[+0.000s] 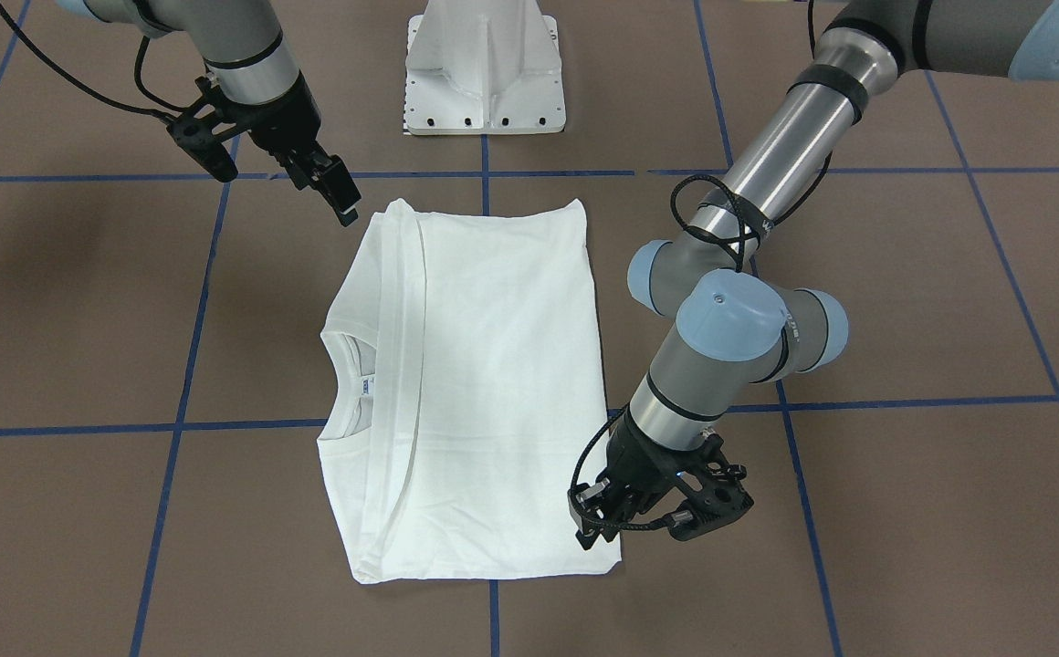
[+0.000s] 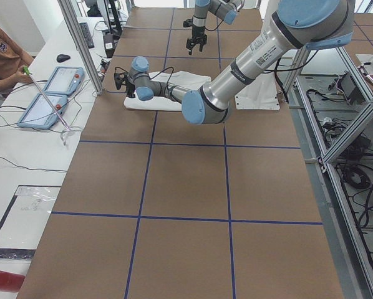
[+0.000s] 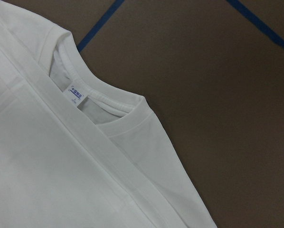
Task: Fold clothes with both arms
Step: 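Push the shirt edges with both grippers to straighten it upright on the table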
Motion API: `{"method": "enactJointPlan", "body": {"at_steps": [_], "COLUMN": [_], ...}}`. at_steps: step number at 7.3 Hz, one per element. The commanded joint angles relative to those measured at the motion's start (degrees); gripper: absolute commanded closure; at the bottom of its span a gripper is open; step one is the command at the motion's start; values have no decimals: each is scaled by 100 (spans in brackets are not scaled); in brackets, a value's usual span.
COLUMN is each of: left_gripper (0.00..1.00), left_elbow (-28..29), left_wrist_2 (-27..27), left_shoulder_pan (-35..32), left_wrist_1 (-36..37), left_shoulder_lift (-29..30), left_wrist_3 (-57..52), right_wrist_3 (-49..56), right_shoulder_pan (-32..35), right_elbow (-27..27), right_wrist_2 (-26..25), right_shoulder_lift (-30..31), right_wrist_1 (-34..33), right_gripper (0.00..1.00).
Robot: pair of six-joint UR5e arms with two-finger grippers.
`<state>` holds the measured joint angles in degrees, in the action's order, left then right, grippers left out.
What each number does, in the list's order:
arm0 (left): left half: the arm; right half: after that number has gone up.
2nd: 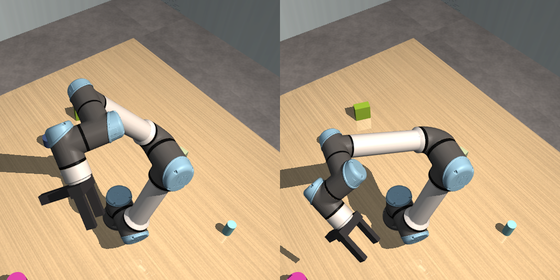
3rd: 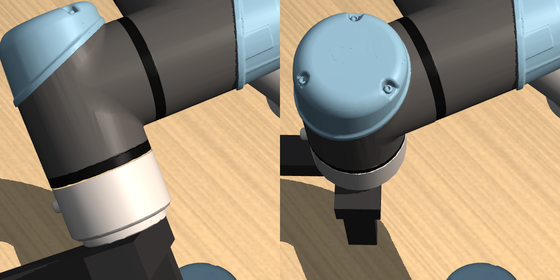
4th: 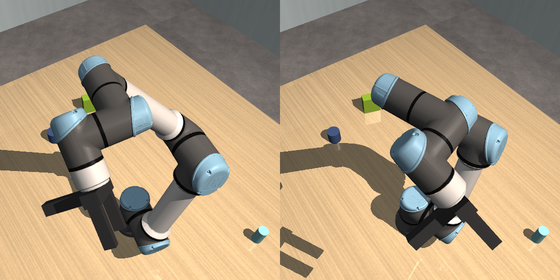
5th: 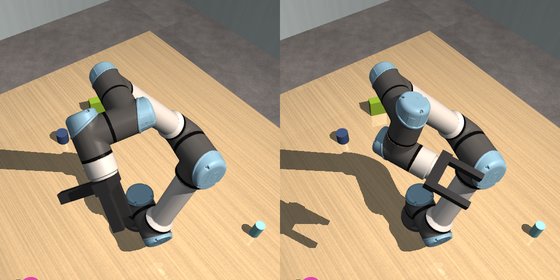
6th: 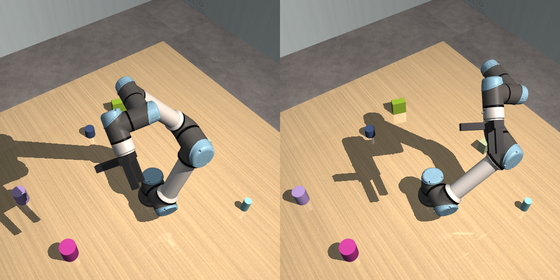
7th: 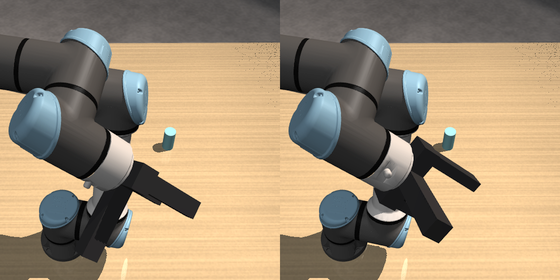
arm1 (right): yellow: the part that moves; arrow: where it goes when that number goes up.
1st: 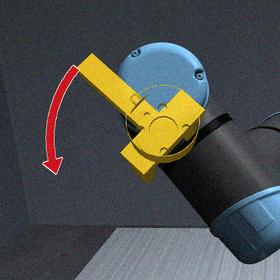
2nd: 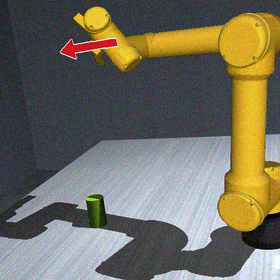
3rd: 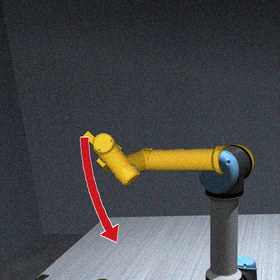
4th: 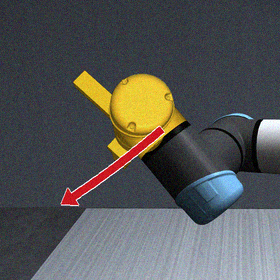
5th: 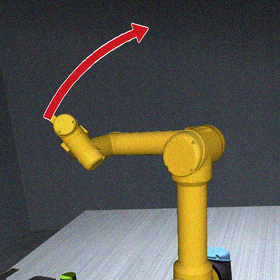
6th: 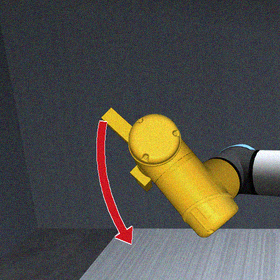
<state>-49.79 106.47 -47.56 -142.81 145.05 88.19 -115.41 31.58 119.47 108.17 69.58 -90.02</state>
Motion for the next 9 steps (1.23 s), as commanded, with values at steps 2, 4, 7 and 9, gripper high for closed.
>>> {"method": "enactJointPlan", "body": {"at_steps": [2, 4, 7, 9], "left_gripper": [44, 43, 42, 42], "left_elbow": [-1668, -2113, -2114, -2114], "left_wrist_2": [765, 814, 787, 787], "left_shoulder_pan": [-25, -43, -34, -34], "left_wrist_1": [25, 42, 42, 42], "left_shoulder_lift": [-1114, -1435, -1471, -1480], "left_wrist_3": [-39, -30, -22, -21], "right_wrist_3": [587, 1499, 1837, 2030], "right_shoulder_pan": [-632, -1230, -1470, -1479], "right_elbow": [-266, -572, -1205, -1285], "right_wrist_2": [-364, -909, -1175, -1219], "right_shoulder_lift": [20, -6, -445, -428], "right_wrist_1": [266, 240, 231, 196], "right_gripper": [0, 0, 0, 0]}}
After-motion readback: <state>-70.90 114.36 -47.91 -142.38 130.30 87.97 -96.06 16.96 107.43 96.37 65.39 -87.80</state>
